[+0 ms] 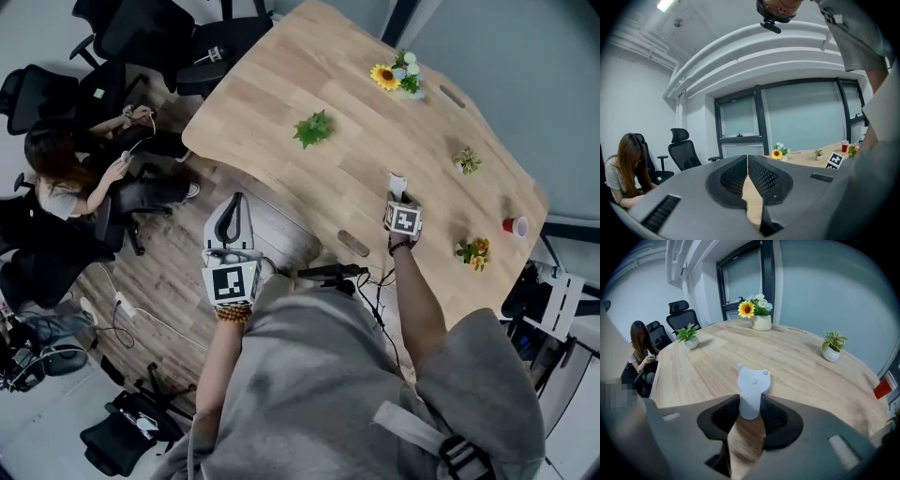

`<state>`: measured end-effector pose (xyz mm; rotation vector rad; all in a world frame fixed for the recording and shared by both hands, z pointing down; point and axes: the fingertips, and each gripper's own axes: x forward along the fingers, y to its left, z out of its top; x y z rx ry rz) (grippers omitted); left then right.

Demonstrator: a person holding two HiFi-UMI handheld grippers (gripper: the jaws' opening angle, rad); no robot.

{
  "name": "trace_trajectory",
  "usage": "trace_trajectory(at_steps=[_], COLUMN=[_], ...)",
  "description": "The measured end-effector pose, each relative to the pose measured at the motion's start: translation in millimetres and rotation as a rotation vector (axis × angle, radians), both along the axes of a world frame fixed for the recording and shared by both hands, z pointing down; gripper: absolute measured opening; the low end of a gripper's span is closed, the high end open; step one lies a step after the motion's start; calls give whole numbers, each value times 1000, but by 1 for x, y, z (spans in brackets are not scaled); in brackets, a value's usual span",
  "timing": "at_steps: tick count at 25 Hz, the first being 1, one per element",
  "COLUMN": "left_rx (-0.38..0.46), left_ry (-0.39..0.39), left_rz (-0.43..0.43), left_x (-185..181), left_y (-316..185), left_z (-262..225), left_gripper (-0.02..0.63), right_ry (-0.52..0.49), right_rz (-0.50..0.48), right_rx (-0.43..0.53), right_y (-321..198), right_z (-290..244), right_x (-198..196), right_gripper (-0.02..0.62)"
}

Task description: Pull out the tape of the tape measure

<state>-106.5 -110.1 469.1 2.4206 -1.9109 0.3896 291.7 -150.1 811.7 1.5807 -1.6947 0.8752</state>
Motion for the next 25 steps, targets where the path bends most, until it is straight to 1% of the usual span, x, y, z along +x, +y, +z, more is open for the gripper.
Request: trace_trajectory(at_steps=[1, 3, 8, 10, 14, 16, 19, 25], left_rx=[-6, -12, 32, 35, 49, 48, 52, 72], left_ry=[-2, -11, 9, 9, 13, 26, 27, 46], left_rz=[-6, -29, -22, -20, -5, 4, 17, 59], left_x=[-2, -9, -15, -17, -15, -14, -15, -4], left_y=[1, 1, 4, 5, 2, 2, 3, -7], left_z=[-1, -2, -5, -5, -4, -4, -4, -4], left_gripper=[14, 14, 14, 14, 14, 14, 14, 14], right_ry=[-2, -1, 3, -1, 18, 21, -9, -38], right_rz=[2, 6, -3, -33, -143, -192, -234, -259], right_rx=[-2, -8, -18, -14, -1, 19, 62, 175], right_y=[0, 0, 3, 4, 3, 0, -4, -18], right_z=[0, 0, -3, -6, -18, -26, -38, -93], right_x=[0, -1, -5, -12, -29, -39, -59, -74], right_gripper=[149, 146, 143, 141, 141, 140, 140, 139])
